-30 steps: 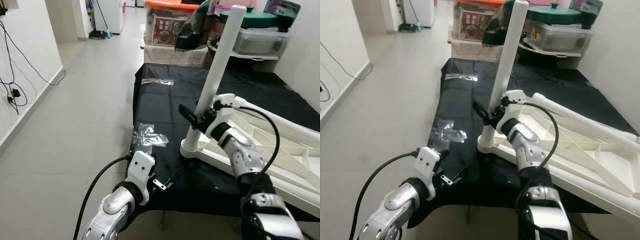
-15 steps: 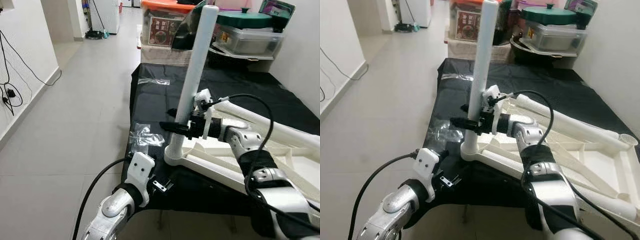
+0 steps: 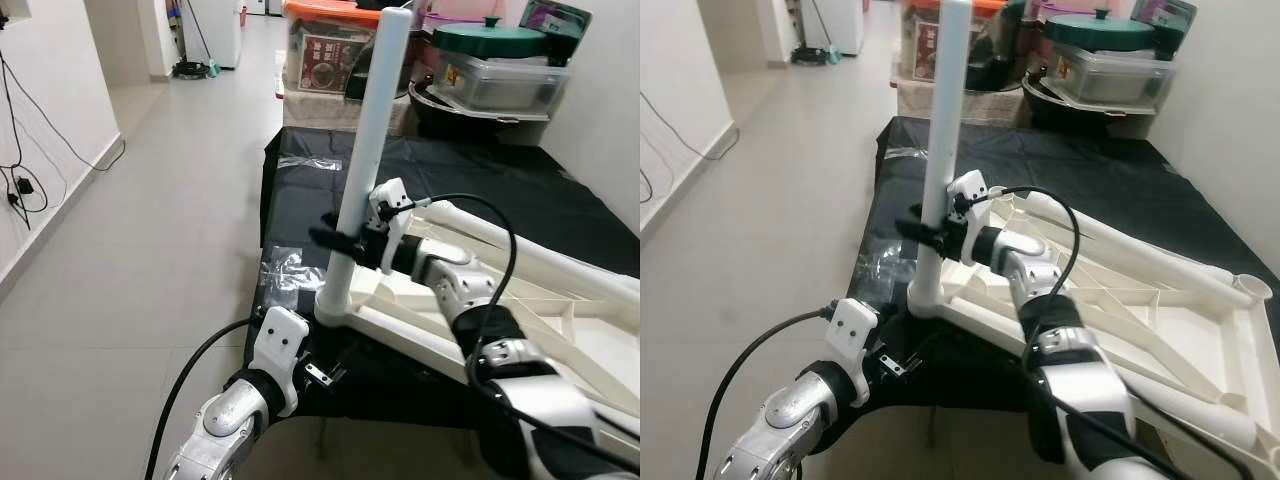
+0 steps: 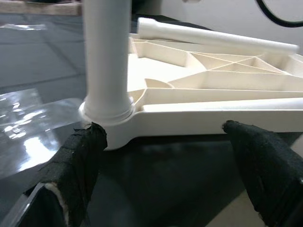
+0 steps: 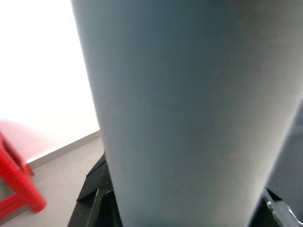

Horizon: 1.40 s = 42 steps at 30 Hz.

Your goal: Building children table

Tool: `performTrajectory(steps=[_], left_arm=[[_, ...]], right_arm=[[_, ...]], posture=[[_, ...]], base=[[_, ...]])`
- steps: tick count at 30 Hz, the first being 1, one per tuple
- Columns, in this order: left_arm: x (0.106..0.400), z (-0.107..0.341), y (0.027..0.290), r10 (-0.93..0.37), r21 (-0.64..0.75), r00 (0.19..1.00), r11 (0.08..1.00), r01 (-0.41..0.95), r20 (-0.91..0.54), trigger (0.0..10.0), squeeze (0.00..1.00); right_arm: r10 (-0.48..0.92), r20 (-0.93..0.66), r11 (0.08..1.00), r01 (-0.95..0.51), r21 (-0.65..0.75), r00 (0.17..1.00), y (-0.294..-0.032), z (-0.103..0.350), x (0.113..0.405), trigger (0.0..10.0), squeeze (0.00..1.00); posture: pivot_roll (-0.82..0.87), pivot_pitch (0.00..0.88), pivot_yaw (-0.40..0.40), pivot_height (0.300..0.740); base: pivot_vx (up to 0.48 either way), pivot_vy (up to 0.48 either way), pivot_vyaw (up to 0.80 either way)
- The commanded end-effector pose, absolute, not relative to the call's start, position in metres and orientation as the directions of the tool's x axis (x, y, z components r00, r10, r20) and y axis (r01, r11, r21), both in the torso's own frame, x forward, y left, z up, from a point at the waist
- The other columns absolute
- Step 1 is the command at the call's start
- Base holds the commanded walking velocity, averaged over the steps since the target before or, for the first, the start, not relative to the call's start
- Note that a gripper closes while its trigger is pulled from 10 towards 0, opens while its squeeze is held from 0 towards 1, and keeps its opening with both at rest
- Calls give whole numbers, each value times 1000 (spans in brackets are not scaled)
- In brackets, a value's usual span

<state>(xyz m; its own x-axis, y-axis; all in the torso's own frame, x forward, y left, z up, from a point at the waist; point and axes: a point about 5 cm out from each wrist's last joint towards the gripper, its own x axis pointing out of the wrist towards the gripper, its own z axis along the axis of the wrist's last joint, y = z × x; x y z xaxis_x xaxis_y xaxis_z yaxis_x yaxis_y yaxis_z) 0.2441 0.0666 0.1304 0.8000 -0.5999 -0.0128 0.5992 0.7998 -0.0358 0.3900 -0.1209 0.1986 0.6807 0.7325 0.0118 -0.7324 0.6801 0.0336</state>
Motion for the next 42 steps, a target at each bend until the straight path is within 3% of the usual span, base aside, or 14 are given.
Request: performTrajectory(steps=[1, 4, 6, 13, 17, 19, 20, 21, 22, 27, 28, 31, 35, 42], left_arm=[[244, 132, 65, -605, -38, 796, 796, 604, -12, 10000, 0], [245, 132, 65, -605, -38, 796, 796, 604, -12, 10000, 0], [246, 132, 65, -606, -37, 795, 795, 605, -12, 10000, 0], [248, 131, 65, -607, -32, 794, 794, 607, -12, 10000, 0], [249, 131, 65, -606, -30, 795, 795, 605, -11, 10000, 0], [250, 131, 65, -606, -29, 795, 795, 606, -11, 10000, 0], [250, 131, 65, -606, -28, 795, 795, 606, -11, 10000, 0], [250, 131, 65, -606, -28, 795, 795, 606, -11, 10000, 0], [250, 131, 65, -607, -28, 795, 795, 606, -11, 10000, 0], [251, 131, 65, -607, -27, 794, 794, 607, -10, 10000, 0], [251, 131, 65, -608, -27, 794, 794, 607, -10, 10000, 0], [251, 131, 65, -608, -27, 794, 794, 608, -10, 10000, 0], [251, 131, 64, -611, -28, 792, 792, 610, -7, 10000, 0], [248, 132, 64, -609, -27, 793, 793, 609, -3, 10000, 0]], right_arm=[[595, 5, 802, -594, 67, 804, -136, 191, 394, 0, 0], [422, 12, 904, -422, 74, 906, -147, 190, 397, 0, 0], [-31, 20, 996, 29, 85, 999, -175, 189, 392, 0, 0], [-389, 27, 905, 377, 199, 921, -167, 186, 370, 0, 0], [-401, 22, 890, 384, 245, 916, -149, 184, 368, 941, 0], [-343, 39, 907, 320, 273, 939, -135, 183, 370, 10000, 0], [-313, 60, 920, 286, 268, 948, -129, 184, 370, 10000, 565], [-313, 60, 920, 286, 268, 948, -129, 184, 370, 10000, 565], [-263, 82, 934, 232, 272, 961, -124, 184, 370, 10000, 1000], [-229, 94, 941, 196, 277, 969, -119, 185, 367, 10000, 1000], [-144, 128, 957, 105, 272, 981, -123, 186, 368, 10000, 0], [-78, 153, 964, 35, 265, 985, -127, 187, 368, 10000, 0], [475, 84, 859, -483, 169, 876, -138, 183, 375, 10000, 0], [728, 39, 674, -724, 146, 685, -130, 192, 380, 10000, 0]], posture=[[144, 0, -127, 740], [136, 0, -123, 740], [126, 0, -115, 740], [127, 0, -112, 740], [128, 0, -115, 740], [126, 0, -112, 740], [125, 0, -111, 740], [125, 0, -111, 740], [125, 0, -111, 740], [125, 0, -111, 740], [123, 0, -110, 740], [123, 0, -110, 740], [118, 0, -109, 740], [152, 0, -134, 740]], base=[[0, 0, 0], [0, 0, 0], [0, 0, 0], [0, 0, 0], [0, 0, 0], [0, 0, 0], [0, 0, 0], [0, 0, 0], [0, 0, 0], [0, 0, 0], [0, 0, 0], [0, 0, 0], [0, 0, 0], [0, 0, 0]])
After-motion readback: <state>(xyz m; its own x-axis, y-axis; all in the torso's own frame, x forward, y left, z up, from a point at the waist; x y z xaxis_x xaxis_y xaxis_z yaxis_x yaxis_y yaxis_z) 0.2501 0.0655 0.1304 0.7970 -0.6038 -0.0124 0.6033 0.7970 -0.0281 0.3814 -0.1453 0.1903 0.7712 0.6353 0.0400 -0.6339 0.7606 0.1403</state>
